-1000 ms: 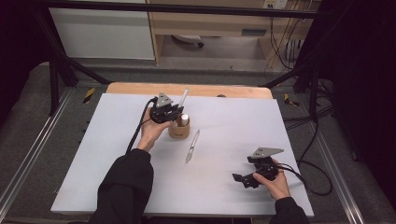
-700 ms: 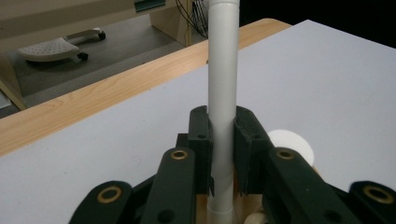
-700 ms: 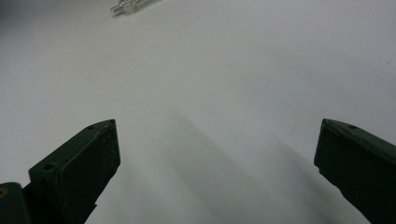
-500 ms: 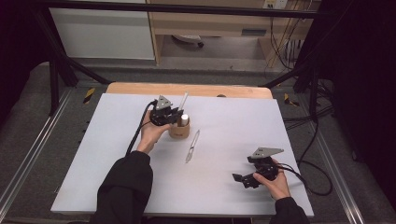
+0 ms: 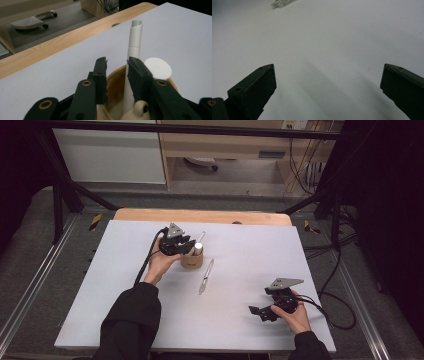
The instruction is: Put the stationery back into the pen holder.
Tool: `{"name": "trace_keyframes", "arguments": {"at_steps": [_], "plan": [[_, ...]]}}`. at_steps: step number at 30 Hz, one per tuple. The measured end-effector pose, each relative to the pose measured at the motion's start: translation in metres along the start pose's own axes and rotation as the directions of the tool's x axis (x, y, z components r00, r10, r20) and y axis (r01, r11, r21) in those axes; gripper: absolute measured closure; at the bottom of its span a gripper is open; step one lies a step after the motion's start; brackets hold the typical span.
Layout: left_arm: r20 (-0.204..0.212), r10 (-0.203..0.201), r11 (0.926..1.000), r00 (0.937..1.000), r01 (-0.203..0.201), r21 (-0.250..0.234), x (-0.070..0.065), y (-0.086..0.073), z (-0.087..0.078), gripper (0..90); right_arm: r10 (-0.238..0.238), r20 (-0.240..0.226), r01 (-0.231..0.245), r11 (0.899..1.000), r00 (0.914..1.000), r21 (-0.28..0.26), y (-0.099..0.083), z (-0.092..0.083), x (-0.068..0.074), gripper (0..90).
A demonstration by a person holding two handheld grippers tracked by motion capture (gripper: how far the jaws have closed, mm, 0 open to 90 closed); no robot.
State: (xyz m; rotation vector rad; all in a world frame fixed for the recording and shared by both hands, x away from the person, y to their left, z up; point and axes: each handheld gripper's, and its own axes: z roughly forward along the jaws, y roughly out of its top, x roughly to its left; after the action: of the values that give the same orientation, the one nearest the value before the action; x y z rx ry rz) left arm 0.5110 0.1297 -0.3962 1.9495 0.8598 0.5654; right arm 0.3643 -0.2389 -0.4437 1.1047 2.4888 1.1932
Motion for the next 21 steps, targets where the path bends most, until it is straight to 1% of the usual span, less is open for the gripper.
{"name": "trace_keyframes", "arguments": {"at_steps": [3,5,7,9,11,13,14,17,20,21], "plan": [[-0.009,0.005,0.9999,0.9999,-0.005,0.010,0.000,0.001,-0.002,63.4,-0.003,-0.001,0.003,1.000,1.0000,0.003,0.000,0.000,0.000,1.0],[-0.016,-0.003,1.0000,0.9999,0.003,0.008,0.000,0.001,-0.003,58.7,-0.001,-0.002,0.001,1.000,1.0000,0.004,0.000,0.000,0.000,1.0],[-0.014,-0.025,0.9996,0.9996,0.025,-0.013,0.001,0.003,-0.004,54.0,-0.002,-0.003,0.002,1.000,1.0000,0.002,0.000,0.000,0.000,1.0],[-0.021,-0.032,0.9990,0.9993,0.032,-0.032,0.001,0.006,-0.006,51.1,-0.001,-0.002,0.001,1.000,1.0000,0.001,0.000,0.000,0.000,1.0],[-0.030,-0.033,0.9988,0.9990,0.032,-0.036,0.002,0.009,-0.009,46.3,-0.002,-0.002,0.002,1.000,1.0000,0.000,0.000,0.000,0.000,1.0],[-0.025,-0.036,0.9985,0.9990,0.035,-0.043,0.002,0.012,-0.012,42.4,-0.002,-0.002,0.002,1.000,1.0000,0.000,0.000,0.000,0.000,0.9],[-0.028,-0.029,0.9988,0.9992,0.027,-0.041,0.003,0.014,-0.015,40.1,-0.003,-0.003,0.003,1.000,1.0000,0.001,0.000,0.000,0.000,0.9],[-0.020,-0.032,0.9987,0.9993,0.031,-0.040,0.002,0.018,-0.023,33.6,-0.002,-0.003,0.002,1.000,1.0000,-0.002,0.000,0.000,0.000,1.0],[-0.022,-0.033,0.9992,0.9992,0.033,-0.022,0.001,0.020,-0.030,28.6,-0.002,-0.002,0.002,1.000,1.0000,0.003,0.000,0.000,0.000,0.9],[-0.022,-0.026,0.9996,0.9994,0.026,-0.010,0.001,0.020,-0.033,26.9,0.000,-0.004,0.000,1.000,1.0000,0.002,0.000,0.000,0.000,0.9]]}}
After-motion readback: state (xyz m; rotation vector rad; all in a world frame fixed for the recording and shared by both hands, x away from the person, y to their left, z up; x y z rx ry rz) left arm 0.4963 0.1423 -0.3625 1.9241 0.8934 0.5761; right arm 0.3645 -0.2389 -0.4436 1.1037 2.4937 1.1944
